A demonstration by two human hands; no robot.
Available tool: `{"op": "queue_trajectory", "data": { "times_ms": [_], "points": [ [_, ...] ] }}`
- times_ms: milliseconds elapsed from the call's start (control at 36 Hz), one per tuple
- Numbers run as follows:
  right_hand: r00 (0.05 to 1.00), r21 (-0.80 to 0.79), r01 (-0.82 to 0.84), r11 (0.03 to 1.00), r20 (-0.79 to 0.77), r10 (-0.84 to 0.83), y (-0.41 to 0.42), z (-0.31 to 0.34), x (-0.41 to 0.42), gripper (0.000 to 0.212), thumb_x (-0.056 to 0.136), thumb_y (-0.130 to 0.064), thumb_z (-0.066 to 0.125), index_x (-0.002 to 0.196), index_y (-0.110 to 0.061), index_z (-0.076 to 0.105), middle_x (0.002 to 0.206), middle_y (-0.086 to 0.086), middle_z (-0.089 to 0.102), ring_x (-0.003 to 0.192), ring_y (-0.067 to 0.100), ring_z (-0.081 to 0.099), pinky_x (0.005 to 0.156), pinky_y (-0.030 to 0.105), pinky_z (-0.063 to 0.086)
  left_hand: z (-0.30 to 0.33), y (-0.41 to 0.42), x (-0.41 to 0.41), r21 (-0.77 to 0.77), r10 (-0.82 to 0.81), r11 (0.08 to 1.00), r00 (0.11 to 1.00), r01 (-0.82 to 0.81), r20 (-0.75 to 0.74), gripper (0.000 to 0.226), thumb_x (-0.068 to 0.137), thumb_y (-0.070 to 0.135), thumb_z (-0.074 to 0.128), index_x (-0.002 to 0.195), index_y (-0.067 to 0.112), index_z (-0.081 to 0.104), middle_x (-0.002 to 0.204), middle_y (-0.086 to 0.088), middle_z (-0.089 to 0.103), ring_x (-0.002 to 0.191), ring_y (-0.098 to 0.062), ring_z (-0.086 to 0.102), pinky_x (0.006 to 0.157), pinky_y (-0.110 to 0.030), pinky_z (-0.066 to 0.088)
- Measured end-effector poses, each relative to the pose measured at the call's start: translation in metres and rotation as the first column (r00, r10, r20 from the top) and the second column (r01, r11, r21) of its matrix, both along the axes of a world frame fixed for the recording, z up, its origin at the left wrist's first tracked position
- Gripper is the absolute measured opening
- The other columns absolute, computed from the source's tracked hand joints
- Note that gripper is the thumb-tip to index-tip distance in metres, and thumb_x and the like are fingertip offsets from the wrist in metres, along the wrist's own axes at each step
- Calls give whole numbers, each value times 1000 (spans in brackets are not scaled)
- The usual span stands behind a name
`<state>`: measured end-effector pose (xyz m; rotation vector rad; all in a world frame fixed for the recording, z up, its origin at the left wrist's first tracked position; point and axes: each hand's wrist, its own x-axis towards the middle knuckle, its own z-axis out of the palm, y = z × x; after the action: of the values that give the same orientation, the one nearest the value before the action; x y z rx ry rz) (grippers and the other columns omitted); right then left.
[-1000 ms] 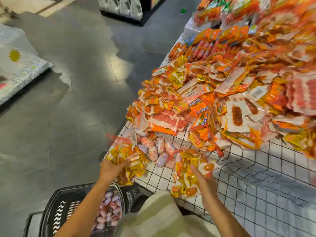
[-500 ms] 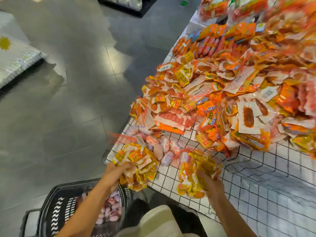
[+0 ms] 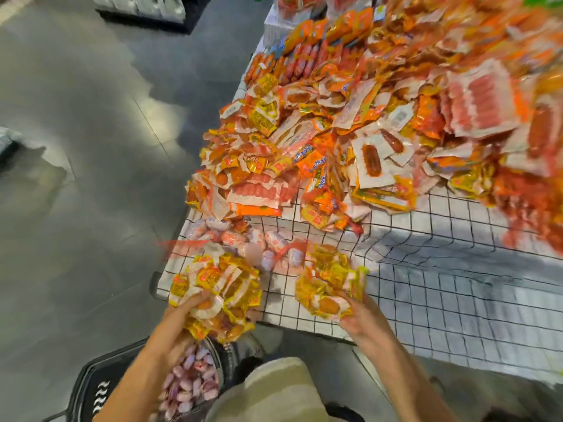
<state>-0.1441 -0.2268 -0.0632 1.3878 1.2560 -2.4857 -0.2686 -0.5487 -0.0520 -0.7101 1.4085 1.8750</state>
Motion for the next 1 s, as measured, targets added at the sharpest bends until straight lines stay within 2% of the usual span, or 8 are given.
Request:
{"op": "queue_trajectory", "data": {
  "times_ms": [111,194,333,444,611,750,833,1000],
  "points": [
    [993,-64,46,997,-103,-52,17,14,42,42,86,-13,69,128,-18,69,122,14,73,108,31,72,80,42,62,16,17,24,53,39,998,998,-37,-46,53,73,19,75,122,1,65,108,-19,73,89,-31,75,64,-39,62],
    [976,-107,50,993,-205,-72,35,23,79,35,88,-9,69,121,-19,73,124,14,72,114,32,70,79,44,61,32,39,51,61,4,998,995,2,-96,43,75,19,73,114,3,66,93,-19,73,77,-31,74,58,-37,60],
    [955,-134,132,982,-249,-163,71,37,148,42,90,-7,68,132,-9,65,132,20,66,120,40,65,92,57,56,48,90,107,69,-81,993,982,94,-172,44,85,22,69,122,1,62,105,-26,68,85,-36,72,64,-38,60],
    [929,-127,204,971,-287,-233,98,49,209,37,88,-6,66,124,-12,70,128,17,69,116,37,67,77,47,61,52,143,151,52,-163,983,964,177,-209,48,85,21,68,128,2,61,110,-21,71,92,-35,73,68,-41,61],
    [876,-109,357,928,-305,-373,138,54,311,40,88,-9,65,128,-15,68,129,15,70,115,35,69,76,43,62,56,237,214,53,-323,939,924,340,-203,55,80,26,75,129,4,61,117,-22,69,97,-38,72,67,-46,59],
    [783,-75,566,821,-262,-564,164,41,398,41,87,-7,65,128,-8,67,129,22,68,114,38,69,78,48,61,60,319,260,21,-479,871,859,490,-182,39,70,25,81,106,11,78,112,-19,74,96,-35,74,66,-46,60],
    [703,-47,682,730,-234,-672,173,38,439,39,82,-7,65,120,-12,74,121,17,73,105,33,73,75,48,62,64,363,286,13,-586,804,795,595,-156,45,66,26,81,107,8,76,110,-20,74,94,-37,74,66,-48,60],
    [529,-24,839,543,-194,-826,176,34,504,43,89,-8,64,132,-14,64,128,15,70,117,36,67,92,50,58,57,443,329,58,-748,640,638,766,-183,46,73,17,78,118,14,69,109,-15,75,94,-33,74,63,-45,60]
  ]
}}
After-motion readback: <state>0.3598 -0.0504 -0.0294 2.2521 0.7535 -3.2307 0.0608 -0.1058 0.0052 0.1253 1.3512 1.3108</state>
